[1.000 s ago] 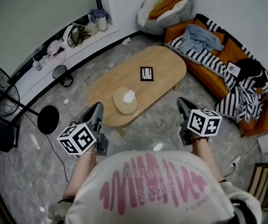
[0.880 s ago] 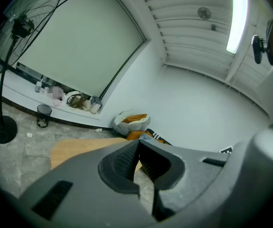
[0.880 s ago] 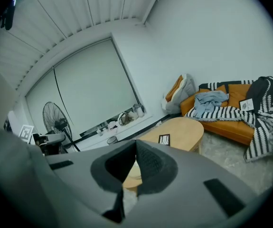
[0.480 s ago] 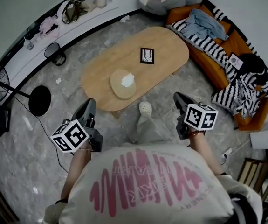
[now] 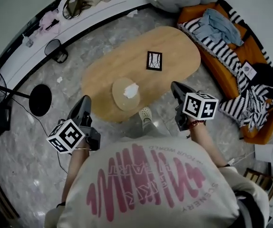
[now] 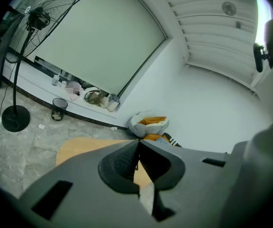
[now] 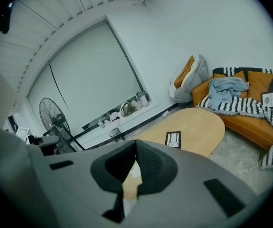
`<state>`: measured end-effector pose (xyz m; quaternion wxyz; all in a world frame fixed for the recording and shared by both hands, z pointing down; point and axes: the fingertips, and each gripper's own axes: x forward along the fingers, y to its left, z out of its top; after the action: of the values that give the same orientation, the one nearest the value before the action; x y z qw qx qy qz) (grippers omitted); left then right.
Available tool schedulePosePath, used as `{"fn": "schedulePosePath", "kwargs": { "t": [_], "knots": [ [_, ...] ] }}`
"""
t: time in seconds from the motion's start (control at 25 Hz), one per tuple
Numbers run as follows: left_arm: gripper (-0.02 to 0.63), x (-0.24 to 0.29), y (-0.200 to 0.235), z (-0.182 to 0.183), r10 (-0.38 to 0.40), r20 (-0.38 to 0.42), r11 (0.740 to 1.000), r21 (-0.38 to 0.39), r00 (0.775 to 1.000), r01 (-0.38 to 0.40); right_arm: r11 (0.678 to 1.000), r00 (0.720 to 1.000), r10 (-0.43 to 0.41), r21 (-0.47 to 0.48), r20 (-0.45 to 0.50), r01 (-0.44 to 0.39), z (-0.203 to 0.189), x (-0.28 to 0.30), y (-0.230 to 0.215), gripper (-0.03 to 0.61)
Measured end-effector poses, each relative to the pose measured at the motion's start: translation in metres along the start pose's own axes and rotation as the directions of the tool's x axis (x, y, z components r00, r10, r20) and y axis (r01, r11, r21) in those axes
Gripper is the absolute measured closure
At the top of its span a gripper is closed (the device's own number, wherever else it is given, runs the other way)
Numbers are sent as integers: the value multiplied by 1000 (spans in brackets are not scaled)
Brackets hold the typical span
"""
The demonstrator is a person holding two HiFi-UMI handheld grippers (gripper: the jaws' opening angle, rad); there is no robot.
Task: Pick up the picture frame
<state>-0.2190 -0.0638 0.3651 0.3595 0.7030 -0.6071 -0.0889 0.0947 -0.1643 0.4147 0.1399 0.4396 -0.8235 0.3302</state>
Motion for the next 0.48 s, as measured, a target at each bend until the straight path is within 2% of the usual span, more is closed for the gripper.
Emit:
{"fn": "schedulePosePath", "kwargs": {
  "t": [0.08,0.24,0.48],
  "knots": [
    [611,24,1,11,3,10,999,-32,1000,-3,1000,1000,11,23,-26,-11,16,24,-13,574],
    [611,75,4,24,11,-12,999,-46,1000,-12,989,998,45,140,-51,-37,46,75,-40,574],
    [611,134,27,11,88,-70,988,-118,994,-96,950,989,85,310,-122,-43,60,147,-83,574]
  ]
}}
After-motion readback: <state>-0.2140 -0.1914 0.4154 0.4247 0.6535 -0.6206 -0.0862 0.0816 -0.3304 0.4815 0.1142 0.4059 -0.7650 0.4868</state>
